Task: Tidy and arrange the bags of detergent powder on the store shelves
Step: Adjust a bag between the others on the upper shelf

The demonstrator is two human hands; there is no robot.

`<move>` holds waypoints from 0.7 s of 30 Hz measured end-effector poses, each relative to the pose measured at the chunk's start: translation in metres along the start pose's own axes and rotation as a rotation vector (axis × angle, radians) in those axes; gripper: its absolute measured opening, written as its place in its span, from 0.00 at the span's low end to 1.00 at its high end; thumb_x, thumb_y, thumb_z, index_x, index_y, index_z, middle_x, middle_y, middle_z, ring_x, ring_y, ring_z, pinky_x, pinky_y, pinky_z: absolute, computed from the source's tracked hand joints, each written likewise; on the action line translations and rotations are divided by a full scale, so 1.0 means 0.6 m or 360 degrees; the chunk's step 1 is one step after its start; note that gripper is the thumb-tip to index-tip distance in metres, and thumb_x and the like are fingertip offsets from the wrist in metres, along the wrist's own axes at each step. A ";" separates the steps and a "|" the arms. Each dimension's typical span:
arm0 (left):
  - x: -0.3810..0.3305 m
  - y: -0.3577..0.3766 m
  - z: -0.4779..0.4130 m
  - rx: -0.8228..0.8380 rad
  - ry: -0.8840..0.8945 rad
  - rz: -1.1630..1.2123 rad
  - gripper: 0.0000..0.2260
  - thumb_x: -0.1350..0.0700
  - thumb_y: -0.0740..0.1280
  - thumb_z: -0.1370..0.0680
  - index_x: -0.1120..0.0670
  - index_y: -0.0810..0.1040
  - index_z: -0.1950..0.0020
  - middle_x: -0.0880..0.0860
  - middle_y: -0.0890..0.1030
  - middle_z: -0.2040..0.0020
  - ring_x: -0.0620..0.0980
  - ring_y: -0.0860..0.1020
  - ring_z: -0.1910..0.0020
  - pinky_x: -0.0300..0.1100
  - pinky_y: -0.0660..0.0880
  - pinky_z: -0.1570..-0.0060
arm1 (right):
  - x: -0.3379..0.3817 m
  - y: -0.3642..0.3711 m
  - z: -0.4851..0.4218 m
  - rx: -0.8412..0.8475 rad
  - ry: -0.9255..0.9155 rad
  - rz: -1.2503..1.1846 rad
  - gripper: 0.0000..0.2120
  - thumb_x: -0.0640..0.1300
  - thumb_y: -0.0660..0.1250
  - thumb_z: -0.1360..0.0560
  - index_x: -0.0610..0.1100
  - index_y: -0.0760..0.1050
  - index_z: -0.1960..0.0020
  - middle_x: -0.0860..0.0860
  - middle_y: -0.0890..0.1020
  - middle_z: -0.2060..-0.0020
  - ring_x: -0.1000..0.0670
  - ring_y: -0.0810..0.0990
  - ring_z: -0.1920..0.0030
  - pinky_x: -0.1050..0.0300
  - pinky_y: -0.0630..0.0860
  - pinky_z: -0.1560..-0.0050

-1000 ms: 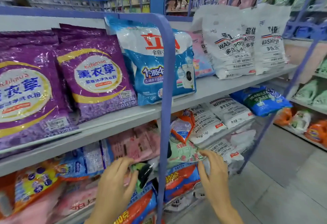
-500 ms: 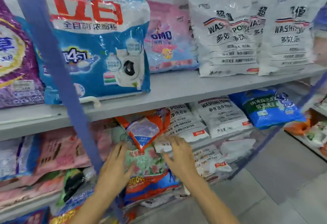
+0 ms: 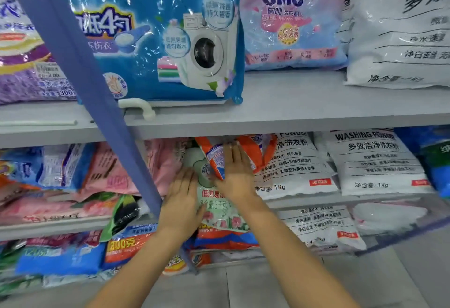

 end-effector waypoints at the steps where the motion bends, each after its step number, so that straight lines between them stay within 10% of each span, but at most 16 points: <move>1: 0.001 0.002 0.000 -0.0006 -0.0006 0.0011 0.40 0.52 0.82 0.46 0.66 0.74 0.39 0.63 0.78 0.41 0.56 0.66 0.38 0.53 0.78 0.51 | -0.004 -0.001 0.000 -0.0033 -0.0001 0.0015 0.34 0.61 0.66 0.29 0.35 0.69 0.35 0.36 0.76 0.40 0.36 0.74 0.38 0.42 0.76 0.42; 7: 0.007 0.002 0.005 0.0009 -0.0046 0.0223 0.32 0.55 0.76 0.33 0.64 0.70 0.33 0.61 0.71 0.33 0.56 0.63 0.30 0.45 0.59 0.32 | -0.026 -0.059 0.021 -0.0139 -0.0143 0.0244 0.29 0.56 0.74 0.34 0.36 0.75 0.42 0.42 0.82 0.56 0.43 0.83 0.63 0.59 0.74 0.73; 10: 0.011 -0.011 0.001 0.0042 -0.0168 0.0679 0.28 0.55 0.70 0.25 0.59 0.65 0.28 0.55 0.65 0.28 0.53 0.59 0.27 0.38 0.51 0.31 | -0.036 -0.101 0.040 -0.0078 -0.0127 0.0220 0.28 0.55 0.68 0.27 0.41 0.68 0.33 0.44 0.81 0.53 0.43 0.81 0.58 0.58 0.70 0.68; 15: 0.012 -0.032 0.009 -0.0040 -0.0555 0.1591 0.15 0.62 0.67 0.24 0.53 0.73 0.38 0.48 0.76 0.41 0.51 0.73 0.39 0.39 0.72 0.41 | -0.081 -0.161 0.103 0.0104 0.0217 -0.0705 0.23 0.49 0.69 0.26 0.47 0.70 0.33 0.51 0.81 0.45 0.49 0.80 0.45 0.49 0.76 0.44; 18: -0.003 -0.006 0.035 0.0027 -0.0930 0.2402 0.13 0.60 0.73 0.28 0.54 0.77 0.46 0.49 0.80 0.47 0.53 0.77 0.42 0.34 0.75 0.52 | -0.101 -0.201 0.141 0.0200 0.0452 -0.1413 0.19 0.38 0.70 0.27 0.40 0.73 0.37 0.53 0.82 0.51 0.60 0.82 0.54 0.61 0.79 0.54; 21: -0.042 0.043 0.070 0.0219 -0.1348 0.3093 0.29 0.53 0.80 0.41 0.57 0.76 0.44 0.55 0.79 0.44 0.56 0.76 0.40 0.43 0.73 0.46 | -0.109 -0.245 0.186 0.0234 0.0503 -0.1972 0.32 0.53 0.79 0.39 0.41 0.75 0.40 0.46 0.84 0.51 0.50 0.84 0.54 0.61 0.79 0.60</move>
Point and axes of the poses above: each hand's wrist, its own z-axis away from the middle knuckle, its own y-axis out of the palm, x = y × z, the point moved 6 cm from there along -z, towards the middle knuckle
